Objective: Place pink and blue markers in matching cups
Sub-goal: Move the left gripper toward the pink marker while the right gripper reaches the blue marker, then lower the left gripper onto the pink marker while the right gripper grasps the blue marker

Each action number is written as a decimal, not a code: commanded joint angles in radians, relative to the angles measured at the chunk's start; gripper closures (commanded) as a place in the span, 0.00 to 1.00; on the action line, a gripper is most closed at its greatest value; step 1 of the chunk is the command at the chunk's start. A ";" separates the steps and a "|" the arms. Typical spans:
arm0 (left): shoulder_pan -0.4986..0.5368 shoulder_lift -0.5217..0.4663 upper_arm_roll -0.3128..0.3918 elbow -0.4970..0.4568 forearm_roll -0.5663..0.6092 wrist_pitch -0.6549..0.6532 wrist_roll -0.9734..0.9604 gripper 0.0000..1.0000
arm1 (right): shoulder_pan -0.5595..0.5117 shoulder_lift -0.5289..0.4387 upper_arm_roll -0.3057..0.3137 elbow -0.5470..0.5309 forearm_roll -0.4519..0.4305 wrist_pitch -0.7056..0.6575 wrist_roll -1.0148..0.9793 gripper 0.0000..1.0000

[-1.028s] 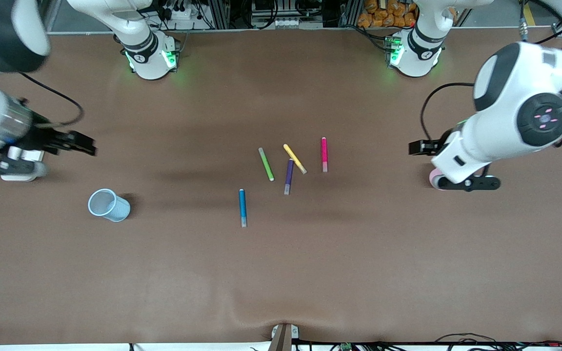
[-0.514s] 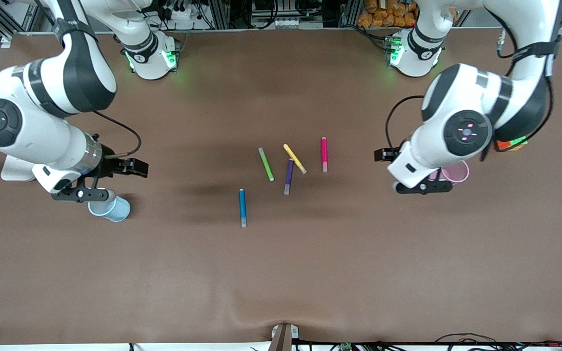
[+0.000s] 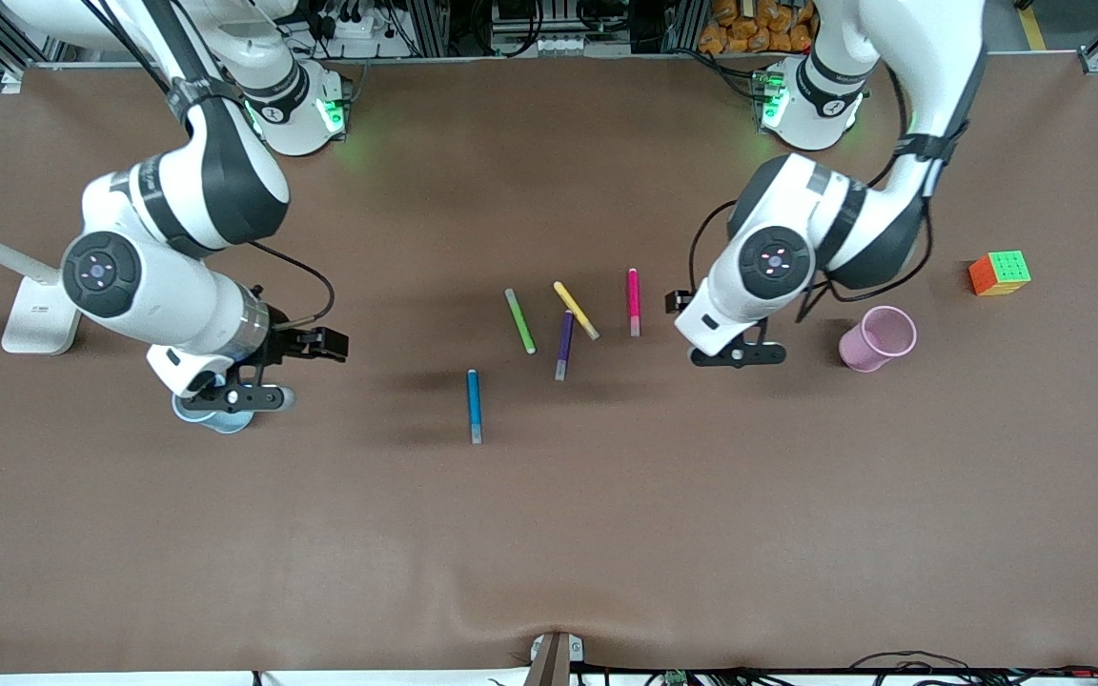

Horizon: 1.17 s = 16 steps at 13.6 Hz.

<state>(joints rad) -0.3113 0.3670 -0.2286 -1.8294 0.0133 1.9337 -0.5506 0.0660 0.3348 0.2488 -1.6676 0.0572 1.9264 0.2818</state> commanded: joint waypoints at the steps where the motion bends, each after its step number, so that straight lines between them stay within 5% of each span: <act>1: -0.012 0.009 0.000 -0.047 -0.009 0.095 -0.038 0.00 | 0.032 0.012 0.018 -0.038 0.000 0.098 0.029 0.00; 7: -0.081 0.125 0.002 -0.047 -0.007 0.246 -0.159 0.00 | 0.126 0.114 0.017 -0.070 -0.048 0.299 0.083 0.00; 11: -0.114 0.167 0.002 -0.065 -0.006 0.326 -0.229 0.01 | 0.187 0.225 0.018 -0.048 -0.210 0.417 0.216 0.00; 16: -0.121 0.216 0.000 -0.068 -0.006 0.395 -0.229 0.28 | 0.233 0.329 0.017 0.032 -0.319 0.425 0.313 0.00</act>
<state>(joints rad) -0.4260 0.5767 -0.2310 -1.8920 0.0133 2.3025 -0.7666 0.2805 0.6144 0.2645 -1.6918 -0.1991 2.3579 0.5389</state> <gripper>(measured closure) 0.176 0.000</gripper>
